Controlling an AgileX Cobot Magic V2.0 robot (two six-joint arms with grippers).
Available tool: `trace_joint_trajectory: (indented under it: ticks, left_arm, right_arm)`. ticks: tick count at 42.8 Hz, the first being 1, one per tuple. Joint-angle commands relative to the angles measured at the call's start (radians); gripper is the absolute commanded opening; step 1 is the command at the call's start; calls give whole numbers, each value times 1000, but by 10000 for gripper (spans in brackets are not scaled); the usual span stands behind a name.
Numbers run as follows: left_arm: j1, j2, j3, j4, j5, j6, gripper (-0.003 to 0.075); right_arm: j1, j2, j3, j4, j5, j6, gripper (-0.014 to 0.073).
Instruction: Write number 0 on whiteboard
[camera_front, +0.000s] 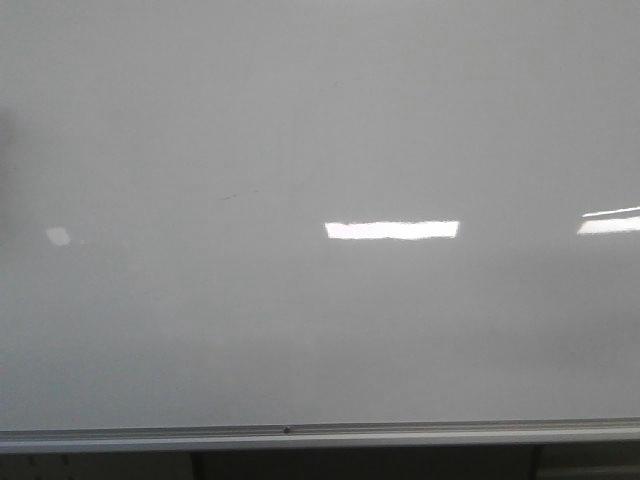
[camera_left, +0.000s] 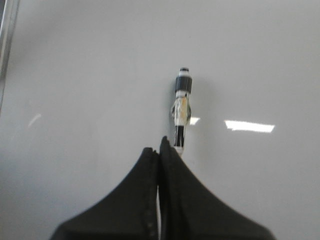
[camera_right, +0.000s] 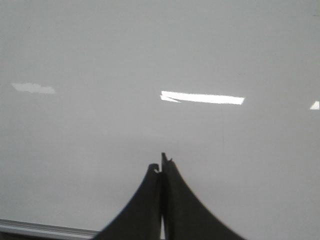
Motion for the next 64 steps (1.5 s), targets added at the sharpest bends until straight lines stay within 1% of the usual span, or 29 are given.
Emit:
trace_joint_trajectory:
  ticks: [1,4,8,11,18,24,29,36,37,39,41,42,44,45,49,51,53,55,60,64]
  left_arm:
    - [0,-18,18,9,-227,-5,-19]
    - [0,-18,-7,9,-295,-5,-19]
    - [0,-11,-79,11,-259,-5,-19]
    - [0,10,-147,11,-193,-5,-19]
    - [0,133,-309,41,29,-1,-19]
    - [0,281,-390,92,128,-1,-19]
    - [0,361,-419,92,135,-1,-20]
    - [0,380,-422,92,106,-1,-11]
    - [0,380,-422,92,106,-1,0]
    - [0,380,-422,92,108,-1,41]
    - [0,380,-422,92,108,-1,123]
    - [0,380,-420,92,108,-1,169]
    - [0,380,-418,92,110,-1,279]
    - [0,380,-418,92,112,-1,360]
    - [0,380,-416,92,108,-1,590]
    - [0,380,-416,92,102,-1,654]
    - [0,380,-416,75,96,-1,687]
    - [0,380,-416,68,93,-1,684]
    - [0,425,-418,68,71,-1,660]
    - [-2,519,-430,51,38,-1,641]
  right_arm:
    - [2,-14,-70,-7,-87,-3,-69]
    - [2,-11,-126,-7,-70,-3,-68]
    - [2,10,-215,-7,-34,-3,-67]
    - [2,46,-280,-6,4,-3,-67]
    - [2,202,-431,-2,108,-3,-67]
    - [2,344,-509,0,118,-3,-67]
    - [3,413,-533,22,100,-3,-67]
    - [3,431,-536,22,93,-3,-64]
    - [3,431,-536,22,93,-3,-58]
    - [3,431,-536,22,93,-3,-18]
    - [3,431,-536,22,93,-3,41]
    - [3,431,-536,22,93,-3,93]
    - [3,431,-536,22,93,-3,167]
    - [3,431,-536,22,93,-3,232]
    - [3,431,-536,22,93,-3,435]
    - [3,431,-536,22,91,-3,505]
    - [3,431,-536,22,91,-3,566]
    - [3,431,-536,22,91,-3,600]
    - [3,431,-536,22,90,-3,608]
    - [3,431,-536,22,85,-3,608]
